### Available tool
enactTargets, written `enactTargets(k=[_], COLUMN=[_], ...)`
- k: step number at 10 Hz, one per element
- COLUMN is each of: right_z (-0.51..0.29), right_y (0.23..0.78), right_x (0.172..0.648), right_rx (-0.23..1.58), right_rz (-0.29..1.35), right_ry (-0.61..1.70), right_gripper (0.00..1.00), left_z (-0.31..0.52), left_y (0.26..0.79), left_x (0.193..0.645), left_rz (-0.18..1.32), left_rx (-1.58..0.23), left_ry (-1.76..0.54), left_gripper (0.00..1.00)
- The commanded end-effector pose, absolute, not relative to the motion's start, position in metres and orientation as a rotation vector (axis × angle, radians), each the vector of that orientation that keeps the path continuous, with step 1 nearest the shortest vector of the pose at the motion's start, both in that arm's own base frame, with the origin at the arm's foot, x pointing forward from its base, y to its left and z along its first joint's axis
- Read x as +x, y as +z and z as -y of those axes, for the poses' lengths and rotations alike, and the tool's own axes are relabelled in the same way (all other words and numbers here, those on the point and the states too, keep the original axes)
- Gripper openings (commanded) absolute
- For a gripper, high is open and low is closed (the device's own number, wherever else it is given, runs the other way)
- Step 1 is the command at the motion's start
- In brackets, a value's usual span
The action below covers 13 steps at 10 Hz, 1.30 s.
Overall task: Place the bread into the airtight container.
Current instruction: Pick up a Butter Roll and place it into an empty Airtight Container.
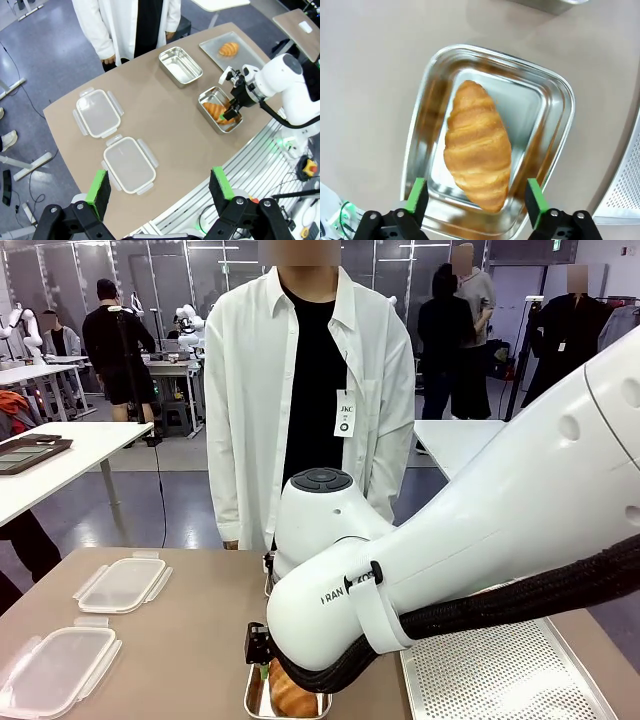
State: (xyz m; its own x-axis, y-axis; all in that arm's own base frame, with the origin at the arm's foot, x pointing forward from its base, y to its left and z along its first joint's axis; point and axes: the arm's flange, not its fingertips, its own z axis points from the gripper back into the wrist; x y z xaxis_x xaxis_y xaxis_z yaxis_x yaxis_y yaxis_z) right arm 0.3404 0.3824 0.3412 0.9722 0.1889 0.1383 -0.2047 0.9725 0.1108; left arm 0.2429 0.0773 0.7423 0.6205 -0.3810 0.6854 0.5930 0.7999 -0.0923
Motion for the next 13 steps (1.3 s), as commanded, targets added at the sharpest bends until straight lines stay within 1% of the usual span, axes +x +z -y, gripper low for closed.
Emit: enactTargets(k=[1,13], right_z=[-0.3872,-0.3872], right_y=[0.3454,0.3454], right_x=[0.3388,0.3388], right_rx=[0.13,0.13], right_rz=[0.142,0.142], right_ry=[0.215,0.215], right_gripper=[1.0,1.0], left_z=[-0.0775,-0.0775], left_y=[0.7437,0.7437], left_x=[0.2417,0.2417], left_rz=[0.701,0.701], left_rx=[-0.322,-0.322], left_ry=[-0.586,-0.586], left_gripper=[1.0,1.0])
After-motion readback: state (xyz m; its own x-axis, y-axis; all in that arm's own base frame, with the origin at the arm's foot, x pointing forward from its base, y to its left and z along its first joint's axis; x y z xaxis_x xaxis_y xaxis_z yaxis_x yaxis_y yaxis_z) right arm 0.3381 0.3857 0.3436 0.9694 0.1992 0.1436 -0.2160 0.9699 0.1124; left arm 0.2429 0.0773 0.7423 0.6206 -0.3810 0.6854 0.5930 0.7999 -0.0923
